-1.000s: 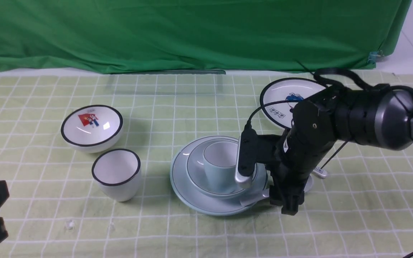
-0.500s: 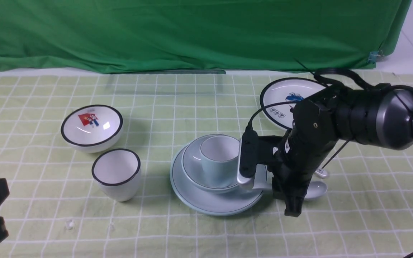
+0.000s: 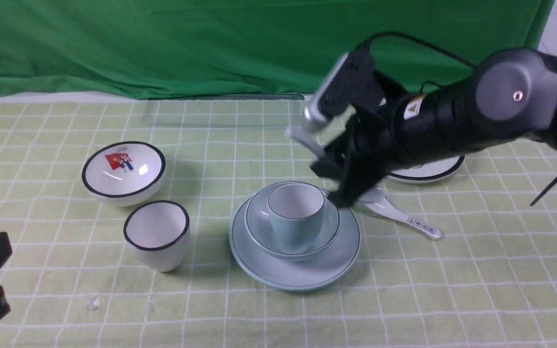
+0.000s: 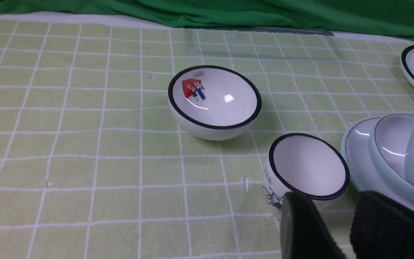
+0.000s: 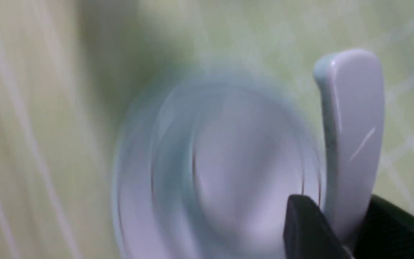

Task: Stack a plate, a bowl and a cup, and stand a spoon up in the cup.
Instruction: Use the right arm to put the blue soup spoon into the blue teacup in the middle

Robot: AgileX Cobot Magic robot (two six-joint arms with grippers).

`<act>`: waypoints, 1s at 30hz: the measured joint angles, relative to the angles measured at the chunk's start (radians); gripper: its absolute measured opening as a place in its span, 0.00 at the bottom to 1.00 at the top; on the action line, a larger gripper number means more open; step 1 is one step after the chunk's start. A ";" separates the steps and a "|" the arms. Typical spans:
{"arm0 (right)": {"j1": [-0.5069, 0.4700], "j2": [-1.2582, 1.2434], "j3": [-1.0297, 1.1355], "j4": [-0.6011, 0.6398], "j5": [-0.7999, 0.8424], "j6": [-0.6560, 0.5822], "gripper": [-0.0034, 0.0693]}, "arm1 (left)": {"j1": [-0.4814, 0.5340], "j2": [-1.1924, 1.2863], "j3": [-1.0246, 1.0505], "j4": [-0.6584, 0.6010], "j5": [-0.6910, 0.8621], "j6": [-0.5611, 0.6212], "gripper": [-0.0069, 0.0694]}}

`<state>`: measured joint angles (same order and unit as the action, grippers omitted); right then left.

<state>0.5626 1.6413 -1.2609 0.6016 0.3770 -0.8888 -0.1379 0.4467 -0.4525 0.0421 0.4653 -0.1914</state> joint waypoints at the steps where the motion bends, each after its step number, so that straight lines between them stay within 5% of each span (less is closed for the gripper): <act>1: 0.003 0.005 0.000 0.065 -0.054 0.001 0.32 | 0.000 0.000 0.000 -0.003 0.000 0.000 0.32; 2: 0.014 0.026 -0.002 0.177 -0.158 0.008 0.32 | 0.000 0.000 0.000 -0.009 -0.001 0.000 0.32; 7: 0.048 0.106 -0.003 0.286 -0.262 0.056 0.32 | 0.000 0.000 0.000 -0.017 -0.002 0.000 0.33; 20: 0.109 0.216 -0.003 0.299 -0.275 0.014 0.33 | 0.000 -0.001 0.011 -0.017 0.005 0.000 0.34; 26: 0.109 0.211 -0.003 0.299 -0.285 -0.057 0.51 | 0.000 -0.001 0.011 -0.017 0.001 0.000 0.34; 30: 0.109 0.168 -0.003 0.253 -0.254 -0.076 0.51 | 0.000 -0.001 0.011 -0.017 0.001 0.000 0.34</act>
<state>0.6715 1.8088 -1.2643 0.8546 0.1230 -0.9651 -0.1379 0.4460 -0.4418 0.0246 0.4658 -0.1914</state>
